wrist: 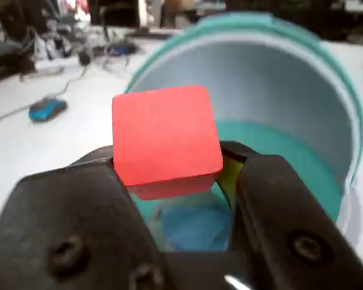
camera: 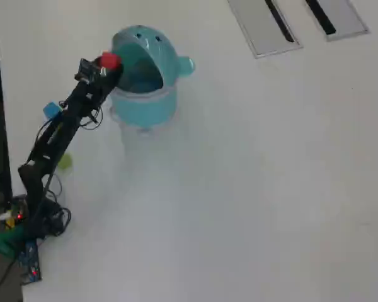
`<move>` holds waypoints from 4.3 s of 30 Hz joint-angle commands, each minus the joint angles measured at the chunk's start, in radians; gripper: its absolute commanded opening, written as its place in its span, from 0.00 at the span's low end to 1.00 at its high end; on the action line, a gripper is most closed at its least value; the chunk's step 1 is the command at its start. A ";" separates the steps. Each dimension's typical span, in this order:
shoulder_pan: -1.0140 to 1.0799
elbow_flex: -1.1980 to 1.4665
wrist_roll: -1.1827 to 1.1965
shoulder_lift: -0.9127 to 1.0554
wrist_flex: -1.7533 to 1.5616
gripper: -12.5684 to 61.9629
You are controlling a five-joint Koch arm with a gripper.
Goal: Grasp RGB lego blocks and put them in the bin one by one.
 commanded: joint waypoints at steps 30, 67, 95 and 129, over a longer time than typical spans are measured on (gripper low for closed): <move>0.012 0.121 -0.161 0.192 0.035 0.60; -0.288 1.039 -0.242 0.920 0.385 0.61; -0.416 1.350 -0.522 0.885 0.279 0.60; -0.445 1.422 -0.515 0.591 -0.028 0.55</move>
